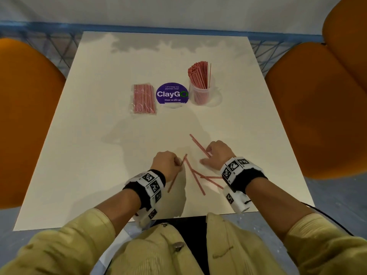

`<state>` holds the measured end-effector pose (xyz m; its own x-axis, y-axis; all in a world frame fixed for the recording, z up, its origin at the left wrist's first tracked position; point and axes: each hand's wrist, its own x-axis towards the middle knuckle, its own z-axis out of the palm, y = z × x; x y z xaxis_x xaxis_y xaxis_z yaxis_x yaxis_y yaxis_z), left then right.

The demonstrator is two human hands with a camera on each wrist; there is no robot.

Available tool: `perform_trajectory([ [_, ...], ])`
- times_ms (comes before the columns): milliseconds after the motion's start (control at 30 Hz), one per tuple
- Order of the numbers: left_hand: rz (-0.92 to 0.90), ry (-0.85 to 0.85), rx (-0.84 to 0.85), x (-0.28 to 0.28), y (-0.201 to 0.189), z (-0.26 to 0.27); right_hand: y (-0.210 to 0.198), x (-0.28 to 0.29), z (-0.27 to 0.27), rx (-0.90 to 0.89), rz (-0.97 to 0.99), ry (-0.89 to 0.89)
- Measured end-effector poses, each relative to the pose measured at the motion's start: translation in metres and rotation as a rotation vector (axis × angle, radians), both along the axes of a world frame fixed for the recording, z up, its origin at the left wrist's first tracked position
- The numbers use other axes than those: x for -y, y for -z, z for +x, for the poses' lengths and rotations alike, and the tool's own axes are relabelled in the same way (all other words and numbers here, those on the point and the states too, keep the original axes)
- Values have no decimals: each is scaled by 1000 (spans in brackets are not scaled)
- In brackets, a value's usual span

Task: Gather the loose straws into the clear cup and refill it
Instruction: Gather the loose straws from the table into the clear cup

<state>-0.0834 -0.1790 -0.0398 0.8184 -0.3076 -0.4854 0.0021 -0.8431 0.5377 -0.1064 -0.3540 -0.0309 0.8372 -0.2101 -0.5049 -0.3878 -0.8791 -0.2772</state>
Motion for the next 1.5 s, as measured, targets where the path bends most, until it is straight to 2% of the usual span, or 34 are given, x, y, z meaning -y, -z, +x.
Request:
perform_trajectory([
  [133, -152, -154, -115, 17, 3, -3, 0, -11, -14, -125, -108, -158],
  [200, -172, -167, -134, 22, 2, -4, 1, -15, -17, -132, -122, -188],
  [433, -187, -232, -155, 25, 3, -1, 9, -25, -9, 28, 106, -79],
  [533, -189, -241, -139, 28, 0, -1, 14, -29, -3, 80, 130, -60],
  [833, -132, -187, -94, 39, -5, 2, 20, -32, 3, 150, 197, 234],
  [967, -134, -193, -137, 42, -1, 4, 19, -33, 9, 125, 337, 430],
  [1100, -156, -216, -169, 43, 1, 6, 12, -29, 11, 19, 620, 603],
  [1266, -157, -195, -166, 42, 3, 7, 10, -26, 7, -50, 739, 626],
  [1400, -187, -251, -153, 39, 7, 9, 9, -30, 12, -29, 627, 653],
  [1466, -183, -250, -164, 37, 9, 11, 9, -36, 8, -12, 456, 513],
  [1500, -175, -236, -165, 36, 10, 13, 10, -37, 10, -34, 451, 502],
])
